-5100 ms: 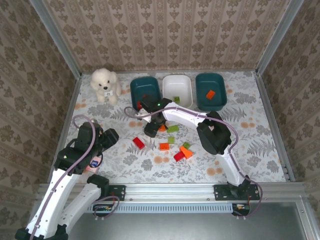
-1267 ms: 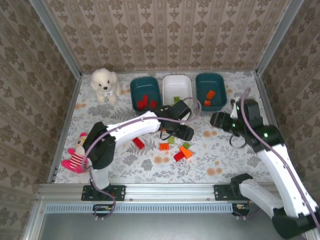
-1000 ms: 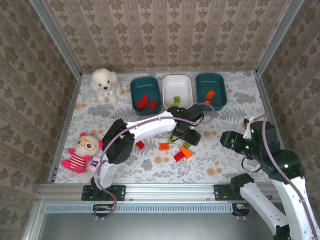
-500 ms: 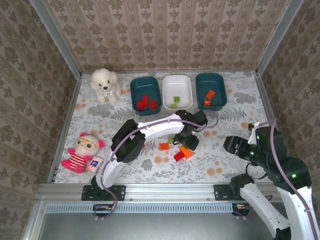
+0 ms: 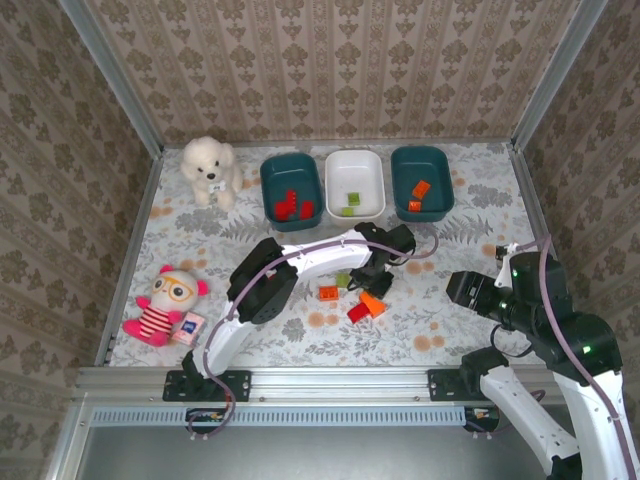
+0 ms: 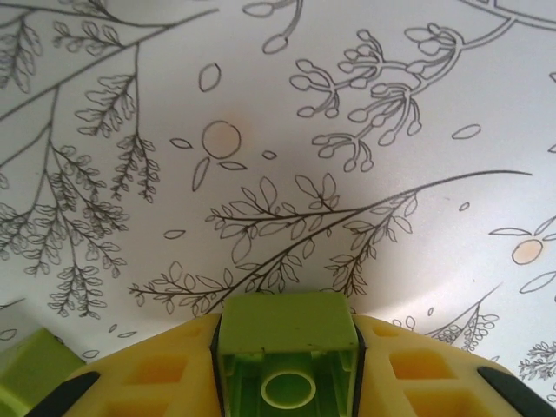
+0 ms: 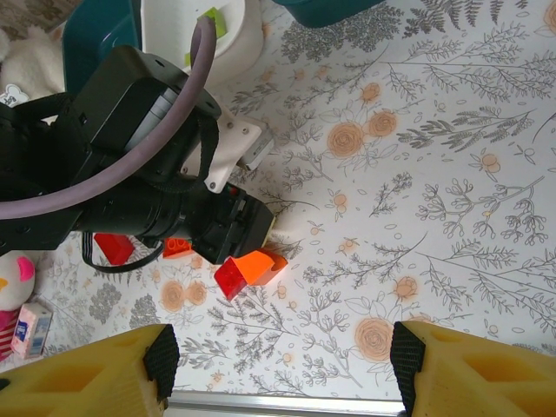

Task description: Sort the legos into containers by color

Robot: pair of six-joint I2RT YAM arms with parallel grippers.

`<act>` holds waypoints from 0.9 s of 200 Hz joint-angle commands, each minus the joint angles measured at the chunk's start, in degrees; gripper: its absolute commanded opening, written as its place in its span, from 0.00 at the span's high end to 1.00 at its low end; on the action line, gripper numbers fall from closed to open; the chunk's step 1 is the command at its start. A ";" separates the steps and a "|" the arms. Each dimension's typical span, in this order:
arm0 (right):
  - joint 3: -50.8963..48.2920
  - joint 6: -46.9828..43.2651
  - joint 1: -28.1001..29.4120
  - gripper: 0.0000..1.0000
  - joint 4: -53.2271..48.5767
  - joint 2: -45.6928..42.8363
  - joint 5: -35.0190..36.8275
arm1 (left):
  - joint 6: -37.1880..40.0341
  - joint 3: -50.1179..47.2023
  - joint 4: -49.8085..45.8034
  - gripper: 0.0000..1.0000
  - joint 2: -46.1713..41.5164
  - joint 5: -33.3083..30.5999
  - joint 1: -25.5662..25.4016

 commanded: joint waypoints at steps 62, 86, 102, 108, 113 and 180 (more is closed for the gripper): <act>-1.65 1.65 0.13 0.32 3.70 2.14 -1.46 | -0.04 10.79 2.27 0.71 -9.75 -4.04 8.00; -1.56 1.32 0.09 0.32 5.48 3.86 -1.71 | 0.21 13.12 5.70 0.71 -9.65 -2.49 12.49; -1.65 1.14 0.06 0.32 6.65 5.02 -2.02 | 0.36 15.77 6.70 0.71 -7.37 -0.78 15.76; -1.72 1.14 0.07 0.32 7.08 5.47 -2.21 | 0.36 16.97 6.95 0.71 -6.23 -0.09 16.72; -1.78 1.21 0.11 0.32 7.44 5.79 -2.33 | 0.43 17.96 7.18 0.71 -5.10 0.53 17.50; -2.38 2.07 0.11 0.32 10.75 8.28 -2.62 | -1.63 31.96 10.09 0.71 10.58 10.28 22.08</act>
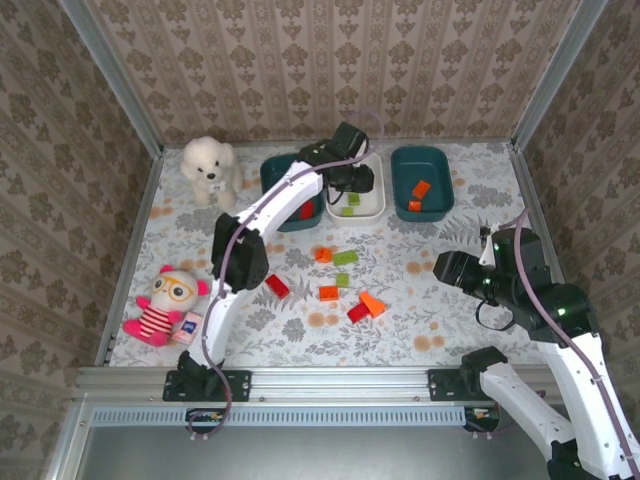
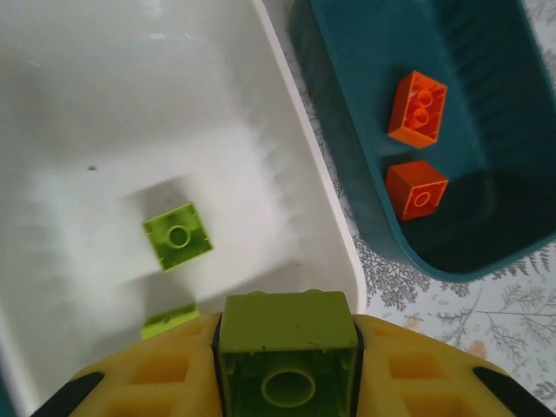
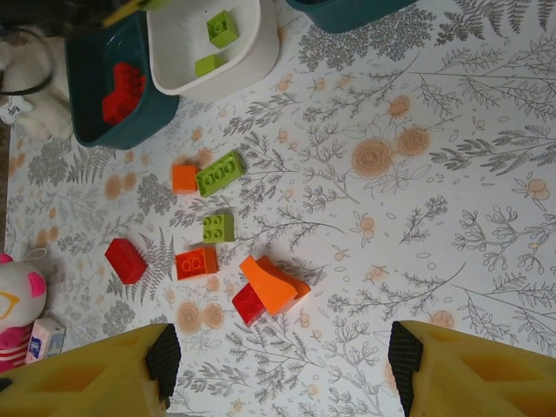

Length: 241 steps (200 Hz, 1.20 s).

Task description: Sort the legos into containers by color

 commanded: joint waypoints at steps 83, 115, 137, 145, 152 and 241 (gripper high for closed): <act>-0.84 1.37 0.14 0.32 2.63 0.99 -1.01 | -7.77 3.95 1.74 0.64 9.78 9.41 0.85; -0.81 0.80 0.09 0.31 2.45 1.38 -1.40 | -7.88 4.30 1.66 0.42 8.39 9.65 0.83; -0.43 -0.28 0.09 0.31 2.48 2.19 -1.65 | -7.97 4.27 1.35 0.36 5.84 9.00 1.09; -0.24 -0.77 0.07 0.31 2.69 2.60 -1.89 | -8.01 4.22 1.15 0.35 4.63 8.52 1.30; -0.02 -1.22 0.12 0.31 2.89 3.00 -2.06 | -8.13 4.07 0.84 0.35 3.35 7.94 1.49; 9.08 -7.40 15.03 0.32 5.76 15.92 7.25 | -13.44 -32.79 9.37 0.32 -35.70 -2.12 6.95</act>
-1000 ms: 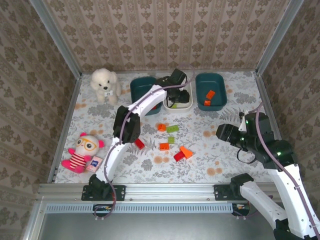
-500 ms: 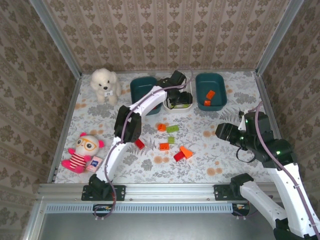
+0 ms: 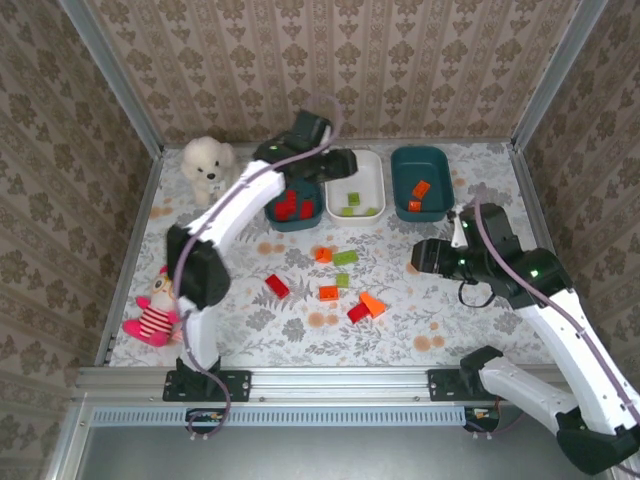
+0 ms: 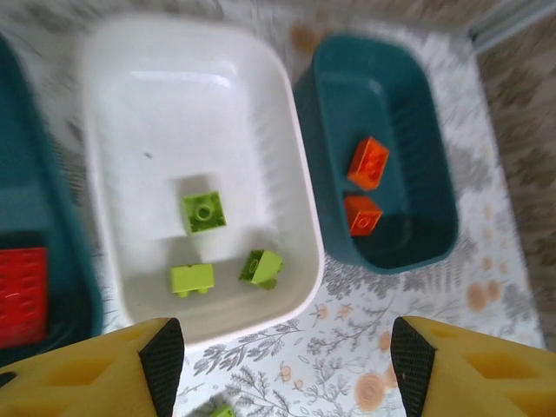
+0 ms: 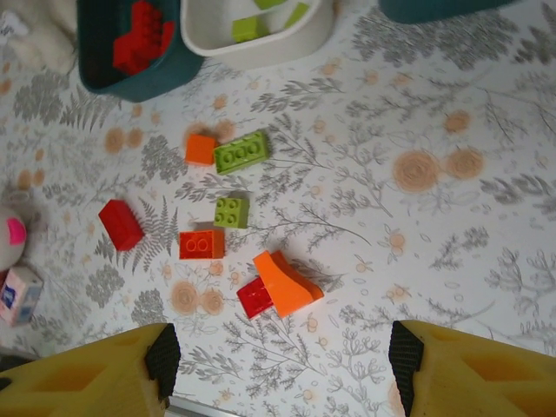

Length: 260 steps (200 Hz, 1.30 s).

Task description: Sort the legos into containers by color

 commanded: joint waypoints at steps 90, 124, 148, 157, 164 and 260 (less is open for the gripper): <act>9.25 -3.02 24.06 0.33 8.45 24.66 11.17 | -15.88 -58.72 -2.50 0.32 -52.33 -12.72 4.08; 11.91 -3.96 27.35 0.32 10.46 36.11 10.03 | -18.76 -66.03 -9.45 0.32 -64.16 -13.80 3.89; 15.34 -4.22 26.63 0.28 12.94 43.96 10.00 | -19.30 -67.53 -13.28 0.33 -70.08 -14.07 3.82; 17.02 -3.38 25.60 0.26 13.65 47.16 8.76 | -19.21 -67.70 -14.43 0.33 -71.44 -14.14 3.82; 18.71 -2.03 24.60 0.26 13.52 49.93 7.89 | -19.23 -67.67 -15.07 0.33 -72.31 -14.22 3.82; 33.87 -5.98 19.78 0.28 12.30 69.52 10.82 | -17.15 -63.95 -20.73 0.34 -75.05 -13.74 3.64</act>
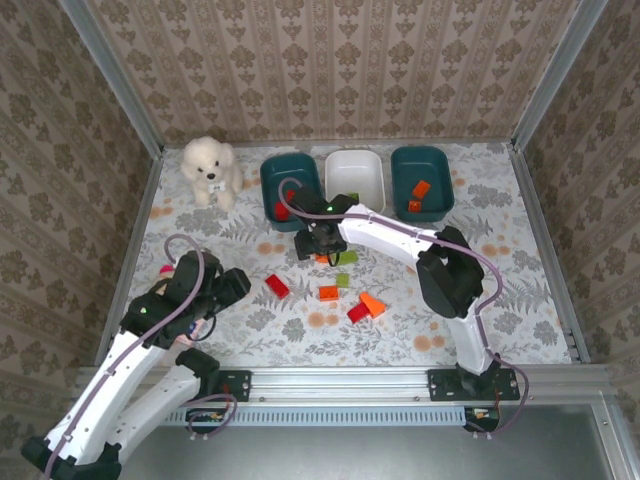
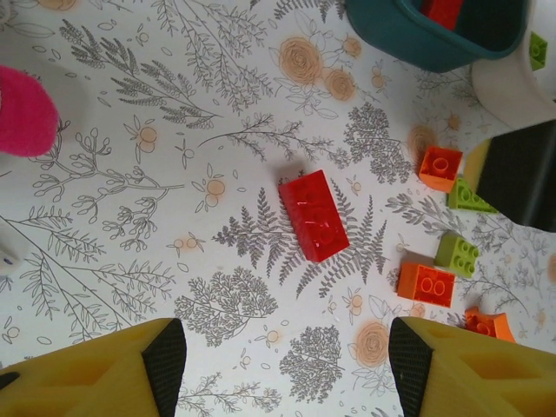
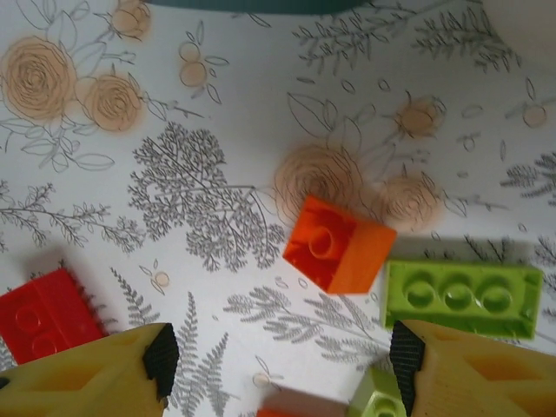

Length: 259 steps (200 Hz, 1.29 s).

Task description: Sort the legos into containers by color

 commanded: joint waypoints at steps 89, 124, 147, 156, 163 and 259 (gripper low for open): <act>6.51 -12.65 -6.55 0.23 -1.00 10.45 -9.11 | 0.49 2.31 -3.33 0.34 -0.84 -0.79 -0.36; 6.25 -10.47 -6.46 0.23 -0.41 11.36 -11.78 | 0.67 2.33 -2.37 0.34 0.18 -0.63 -0.36; 6.00 -8.89 -6.23 0.27 -1.14 11.77 -12.08 | 0.62 2.08 -1.74 0.34 0.47 -0.54 -0.36; 5.46 -8.55 -6.06 0.28 -1.31 11.55 -11.82 | 0.64 2.05 -1.57 0.34 0.52 -0.52 -0.36; 4.87 -8.35 -5.80 0.28 -1.30 11.20 -11.31 | 0.67 1.93 -1.42 0.34 0.59 -0.54 -0.36; 1.36 -5.42 -4.17 0.36 -1.68 9.46 -8.73 | 1.33 1.17 0.23 0.34 1.39 0.67 -0.36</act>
